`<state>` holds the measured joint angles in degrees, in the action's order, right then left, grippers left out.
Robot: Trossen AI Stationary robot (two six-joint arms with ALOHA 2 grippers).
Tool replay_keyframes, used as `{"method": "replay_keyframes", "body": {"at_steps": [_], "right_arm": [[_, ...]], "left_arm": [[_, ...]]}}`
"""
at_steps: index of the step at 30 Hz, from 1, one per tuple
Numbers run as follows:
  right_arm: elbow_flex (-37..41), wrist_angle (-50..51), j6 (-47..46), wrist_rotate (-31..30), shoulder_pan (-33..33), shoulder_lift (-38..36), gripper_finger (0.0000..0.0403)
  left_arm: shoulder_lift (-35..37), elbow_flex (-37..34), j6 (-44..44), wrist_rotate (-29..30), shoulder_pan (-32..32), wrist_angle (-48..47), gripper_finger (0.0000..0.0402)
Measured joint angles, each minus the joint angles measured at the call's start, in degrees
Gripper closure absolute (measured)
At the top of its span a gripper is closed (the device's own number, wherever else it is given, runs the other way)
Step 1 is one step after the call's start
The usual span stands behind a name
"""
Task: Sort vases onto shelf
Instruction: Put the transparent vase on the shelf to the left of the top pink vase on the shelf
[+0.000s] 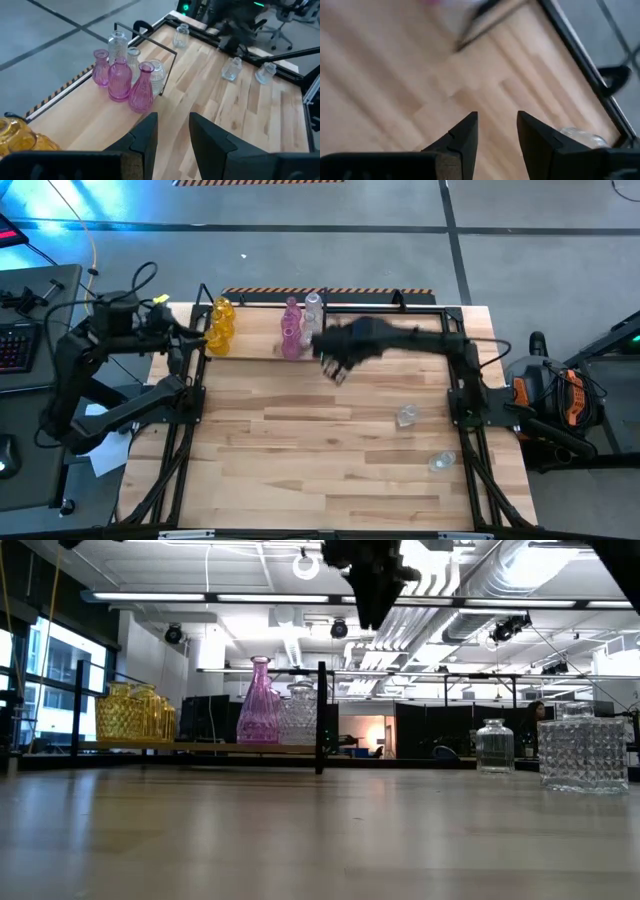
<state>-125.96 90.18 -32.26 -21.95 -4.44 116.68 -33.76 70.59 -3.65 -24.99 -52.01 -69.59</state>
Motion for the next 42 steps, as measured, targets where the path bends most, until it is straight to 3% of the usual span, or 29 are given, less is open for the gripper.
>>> {"method": "replay_keyframes", "body": {"at_steps": [8, 17, 29, 42], "right_arm": [[0.1, -0.1, 2.4, 5.9, -18.1, -0.5, 0.0285], [4.1, -0.2, 3.5, 15.8, -32.7, -0.5, 0.0285], [16.2, -0.2, 4.2, 18.1, -37.3, -1.7, 0.0285], [29.4, 0.0, -3.5, 14.2, -40.2, -5.0, 0.0285]], "left_arm": [[5.7, 0.0, 0.5, 0.1, 0.0, -0.5, 0.0298], [6.8, 0.0, 0.5, 0.3, 0.0, -0.6, 0.0298], [6.9, 0.0, -2.0, 0.2, 0.0, -2.7, 0.0298], [6.2, -1.4, 0.4, 0.6, 0.0, 2.0, 0.0298]]}}
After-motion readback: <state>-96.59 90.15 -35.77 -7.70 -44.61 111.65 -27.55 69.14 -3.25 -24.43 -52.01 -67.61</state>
